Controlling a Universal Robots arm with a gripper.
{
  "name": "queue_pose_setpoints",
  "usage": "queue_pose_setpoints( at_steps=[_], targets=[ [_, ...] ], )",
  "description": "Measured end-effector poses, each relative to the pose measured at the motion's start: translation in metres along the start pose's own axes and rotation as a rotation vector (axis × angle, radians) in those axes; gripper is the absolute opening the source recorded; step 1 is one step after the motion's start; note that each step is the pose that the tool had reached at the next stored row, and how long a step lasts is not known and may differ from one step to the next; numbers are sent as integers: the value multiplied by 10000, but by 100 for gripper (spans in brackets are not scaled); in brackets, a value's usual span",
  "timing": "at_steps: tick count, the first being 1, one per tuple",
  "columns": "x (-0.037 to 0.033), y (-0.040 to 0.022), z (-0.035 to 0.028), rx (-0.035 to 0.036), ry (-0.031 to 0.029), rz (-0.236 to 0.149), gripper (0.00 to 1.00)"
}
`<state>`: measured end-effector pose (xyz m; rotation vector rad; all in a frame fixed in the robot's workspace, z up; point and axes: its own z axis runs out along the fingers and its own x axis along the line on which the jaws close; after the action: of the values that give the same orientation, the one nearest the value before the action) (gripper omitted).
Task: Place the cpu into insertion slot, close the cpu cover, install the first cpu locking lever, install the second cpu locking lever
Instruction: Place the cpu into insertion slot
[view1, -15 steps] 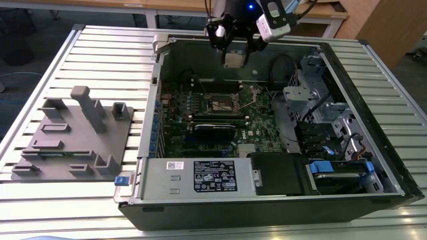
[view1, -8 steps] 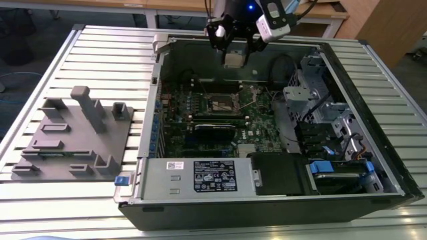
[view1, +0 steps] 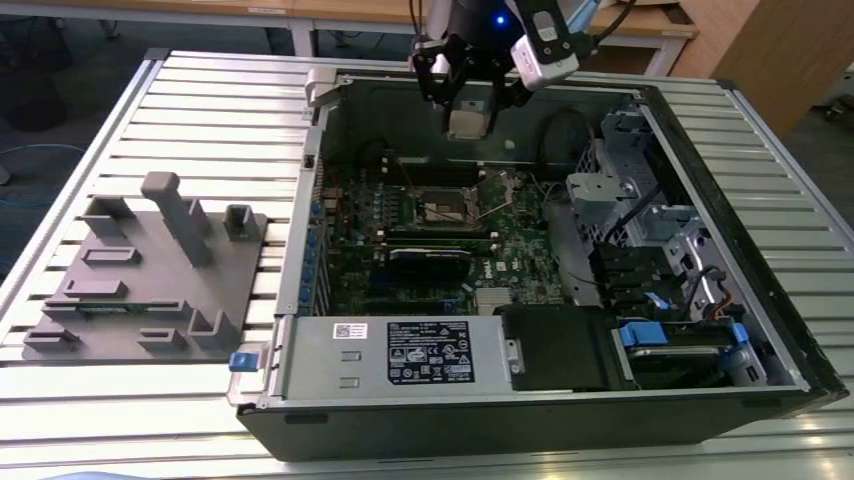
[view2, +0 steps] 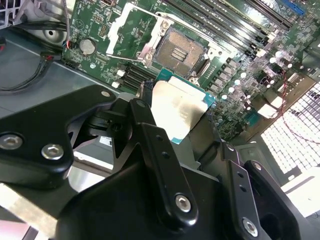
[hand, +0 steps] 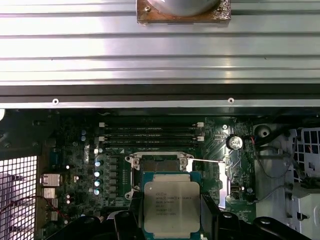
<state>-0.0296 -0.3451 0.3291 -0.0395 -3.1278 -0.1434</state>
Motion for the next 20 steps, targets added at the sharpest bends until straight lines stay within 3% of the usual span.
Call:
queue_pose_setpoints(
  at_steps=[20],
  targets=[
    [-1, -9, 96, -2, -3, 0, 54]
  ],
)
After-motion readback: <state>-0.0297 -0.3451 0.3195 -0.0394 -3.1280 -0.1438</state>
